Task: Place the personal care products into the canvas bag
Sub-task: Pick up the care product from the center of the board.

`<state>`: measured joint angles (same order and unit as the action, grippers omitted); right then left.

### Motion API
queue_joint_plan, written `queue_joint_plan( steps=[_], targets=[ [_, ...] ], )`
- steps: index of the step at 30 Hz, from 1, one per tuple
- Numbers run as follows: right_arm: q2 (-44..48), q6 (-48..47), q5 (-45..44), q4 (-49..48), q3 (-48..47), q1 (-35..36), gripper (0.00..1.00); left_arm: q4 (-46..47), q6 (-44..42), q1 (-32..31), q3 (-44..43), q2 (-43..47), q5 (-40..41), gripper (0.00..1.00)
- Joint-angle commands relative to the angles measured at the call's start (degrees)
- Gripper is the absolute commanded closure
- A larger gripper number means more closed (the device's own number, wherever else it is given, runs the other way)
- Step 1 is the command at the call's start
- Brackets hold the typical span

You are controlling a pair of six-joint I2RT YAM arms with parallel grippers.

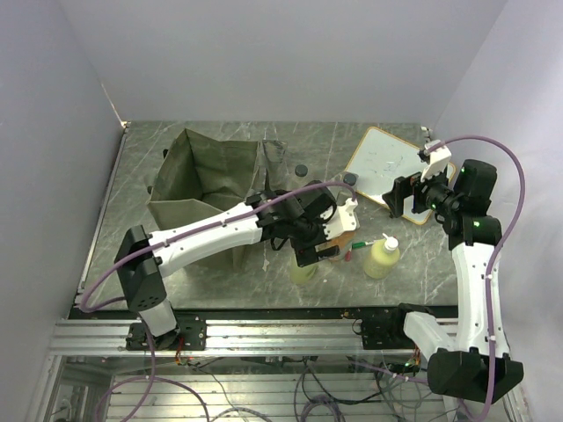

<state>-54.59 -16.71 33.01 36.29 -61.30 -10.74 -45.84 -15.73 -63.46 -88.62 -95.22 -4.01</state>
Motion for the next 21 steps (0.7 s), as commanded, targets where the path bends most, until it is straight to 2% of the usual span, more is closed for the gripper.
queue_joint_plan(
  steps=[1, 9, 16, 21],
  targets=[
    [1.0, 0.4, 1.3, -1.2, 0.7, -0.5, 0.0, 1.5, 0.9, -0.3, 0.7, -1.5, 1.2, 0.03],
    [2.5, 0.4, 1.7, -2.2, 2.3, -0.7, 0.0, 1.4, 0.6, -0.3, 1.2, -2.9, 0.0, 0.16],
    [2.3, 0.1, 2.1, -2.2, 2.5, -0.7, 0.0, 0.4, 0.2, -0.3, 0.1, -4.0, -0.3, 0.34],
    [2.2, 0.0, 2.3, -2.5, 2.8, -0.7, 0.0, -0.7, -0.8, -0.3, -1.0, -3.3, -1.1, 0.56]
  ],
)
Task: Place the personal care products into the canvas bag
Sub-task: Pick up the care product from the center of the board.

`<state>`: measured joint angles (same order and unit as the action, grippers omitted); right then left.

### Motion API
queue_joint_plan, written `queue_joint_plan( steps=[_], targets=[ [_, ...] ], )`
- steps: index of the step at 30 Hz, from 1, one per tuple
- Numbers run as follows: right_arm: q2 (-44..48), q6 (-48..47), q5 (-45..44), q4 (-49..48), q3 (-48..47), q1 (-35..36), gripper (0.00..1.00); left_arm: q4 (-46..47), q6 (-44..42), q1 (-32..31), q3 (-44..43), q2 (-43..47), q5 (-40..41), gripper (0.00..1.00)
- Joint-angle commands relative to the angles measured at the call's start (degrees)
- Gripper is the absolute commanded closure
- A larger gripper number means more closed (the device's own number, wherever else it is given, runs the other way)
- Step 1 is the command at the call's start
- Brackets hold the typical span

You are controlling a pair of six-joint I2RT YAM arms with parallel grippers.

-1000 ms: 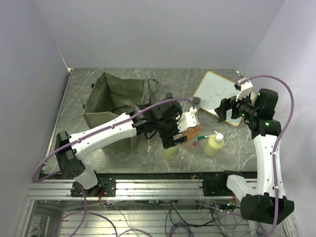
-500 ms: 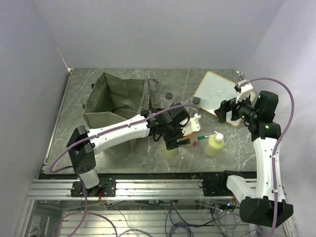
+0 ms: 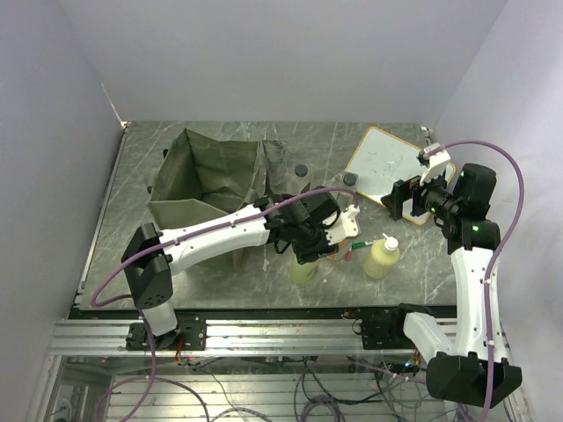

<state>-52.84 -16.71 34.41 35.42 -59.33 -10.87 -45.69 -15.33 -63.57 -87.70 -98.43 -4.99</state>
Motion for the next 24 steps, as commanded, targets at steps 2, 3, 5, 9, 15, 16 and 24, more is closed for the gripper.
queue_joint_plan(
  steps=[2, 3, 5, 9, 15, 16, 24],
  targets=[
    [0.4, -0.1, 0.8, -1.6, 0.9, -0.6, 0.0, -1.4, -1.8, -0.2, -2.7, 0.3, -0.4, 0.67],
    [0.4, -0.1, 0.8, -1.6, 0.9, -0.6, 0.0, -1.7, -2.2, -0.2, -3.0, 0.5, -0.6, 0.72],
    [0.3, -0.1, 0.8, -1.6, 0.8, -0.6, 0.0, -2.4, -2.8, -0.2, -3.7, 0.7, -0.8, 0.84],
    [-0.3, 0.0, 1.0, -1.5, 0.3, -0.6, 0.0, -3.3, -3.9, -0.1, -4.8, 1.5, -1.6, 0.93],
    [-1.3, 0.0, 1.4, -1.1, -0.5, -0.6, 0.0, -5.1, -5.8, -0.2, -5.8, 3.5, -2.8, 0.93],
    [-1.4, 0.0, 1.4, -1.1, -0.6, -0.6, 0.0, -5.4, -6.2, -0.2, -5.8, 4.0, -2.9, 0.93],
    [-1.5, -0.2, 1.6, -1.3, -0.4, -0.6, 0.0, -6.4, -9.1, 0.7, -4.3, 7.7, -5.9, 0.93]
  ],
)
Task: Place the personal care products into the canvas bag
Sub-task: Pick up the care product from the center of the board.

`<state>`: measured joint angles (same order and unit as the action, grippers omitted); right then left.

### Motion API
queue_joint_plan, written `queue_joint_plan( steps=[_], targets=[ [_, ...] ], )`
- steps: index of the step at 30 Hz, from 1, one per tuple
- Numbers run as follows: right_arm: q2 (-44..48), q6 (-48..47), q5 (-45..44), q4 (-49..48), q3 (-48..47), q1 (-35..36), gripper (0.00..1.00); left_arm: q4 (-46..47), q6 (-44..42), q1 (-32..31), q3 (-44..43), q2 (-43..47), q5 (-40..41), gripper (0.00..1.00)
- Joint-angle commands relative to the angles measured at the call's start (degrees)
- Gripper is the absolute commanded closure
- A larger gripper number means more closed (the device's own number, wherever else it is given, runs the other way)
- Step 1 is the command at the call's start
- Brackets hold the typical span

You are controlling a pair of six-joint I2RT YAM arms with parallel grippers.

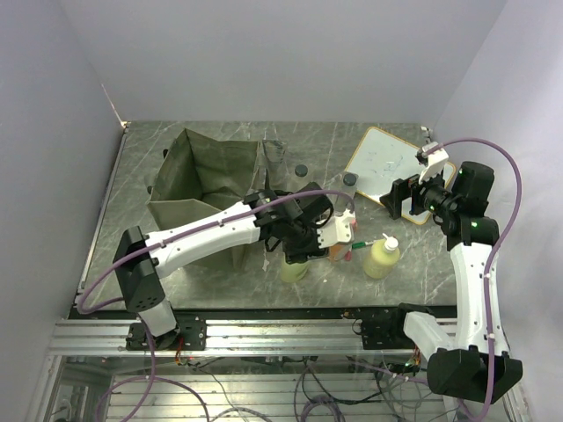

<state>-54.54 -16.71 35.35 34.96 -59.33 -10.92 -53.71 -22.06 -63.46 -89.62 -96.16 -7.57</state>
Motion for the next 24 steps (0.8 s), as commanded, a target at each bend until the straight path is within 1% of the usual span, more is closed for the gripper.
queue_joint_plan(
  steps=[1, 10, 15, 20, 24],
  targets=[
    [0.3, -0.1, 0.7, -0.8, -0.4, -0.6, 0.0, 1.5, -2.6, 0.8, -2.4, 5.9, -4.1, 0.93],
    [-0.3, -0.3, 1.8, -0.7, -0.8, -0.5, 0.0, -0.8, -5.2, 1.7, -4.2, 9.6, -4.8, 0.93],
    [-0.6, -0.8, 2.6, -0.4, -1.2, -0.5, 0.0, -2.2, -8.2, 1.8, -4.9, 11.8, -7.8, 0.93],
    [-1.1, -1.0, 2.5, -0.6, -1.5, -0.4, 0.0, -6.6, -10.7, 2.2, -10.0, 12.1, -9.4, 0.93],
    [-2.0, -0.9, 2.3, -0.6, -1.7, -0.5, 0.0, -8.7, -11.8, 2.9, -14.8, 12.5, -8.3, 0.93]
  ],
)
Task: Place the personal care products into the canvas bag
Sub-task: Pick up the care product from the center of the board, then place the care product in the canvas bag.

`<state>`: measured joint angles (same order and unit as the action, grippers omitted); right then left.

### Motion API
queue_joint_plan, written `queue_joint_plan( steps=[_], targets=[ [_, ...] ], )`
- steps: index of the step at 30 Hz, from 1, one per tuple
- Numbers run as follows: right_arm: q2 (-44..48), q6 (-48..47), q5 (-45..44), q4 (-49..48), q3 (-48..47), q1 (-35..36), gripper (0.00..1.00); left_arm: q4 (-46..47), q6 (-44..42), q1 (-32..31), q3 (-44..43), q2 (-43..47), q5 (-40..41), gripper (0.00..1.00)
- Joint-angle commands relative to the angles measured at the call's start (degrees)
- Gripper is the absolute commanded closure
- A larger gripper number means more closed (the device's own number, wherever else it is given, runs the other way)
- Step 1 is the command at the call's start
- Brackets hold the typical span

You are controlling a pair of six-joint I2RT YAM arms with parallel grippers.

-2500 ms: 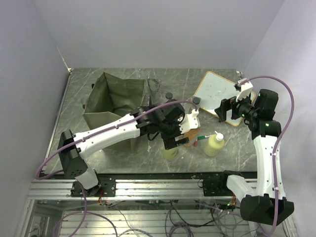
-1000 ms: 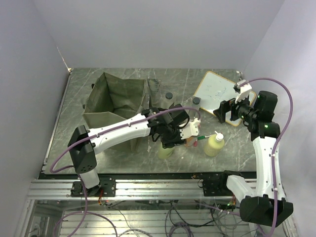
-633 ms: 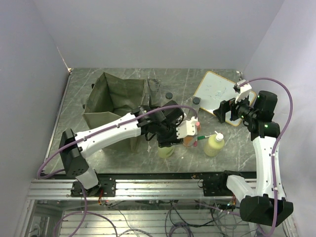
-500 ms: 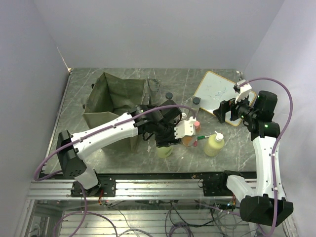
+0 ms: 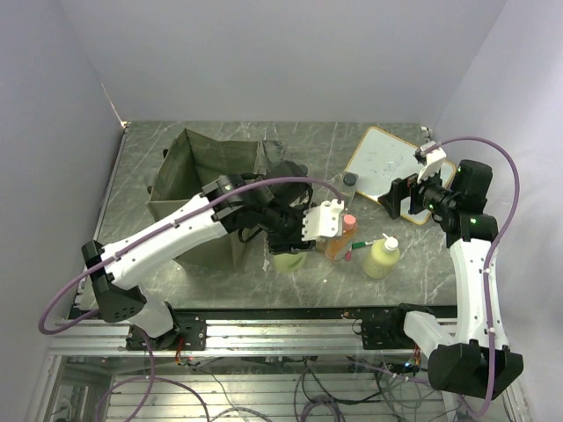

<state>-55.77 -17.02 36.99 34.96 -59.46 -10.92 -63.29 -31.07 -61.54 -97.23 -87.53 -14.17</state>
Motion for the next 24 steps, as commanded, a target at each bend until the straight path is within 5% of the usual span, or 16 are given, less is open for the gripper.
queue_joint_plan(
  steps=[1, 24],
  targets=[
    [-1.0, -0.5, 0.7, -0.7, -1.5, -0.4, 0.0, 0.7, -2.9, 1.4, -8.1, 4.1, -1.5, 0.93],
    [-1.4, -0.7, 0.6, -1.7, -0.5, -0.4, 0.0, 1.9, 11.8, 8.9, -32.8, 2.5, 7.3, 0.93]
  ],
)
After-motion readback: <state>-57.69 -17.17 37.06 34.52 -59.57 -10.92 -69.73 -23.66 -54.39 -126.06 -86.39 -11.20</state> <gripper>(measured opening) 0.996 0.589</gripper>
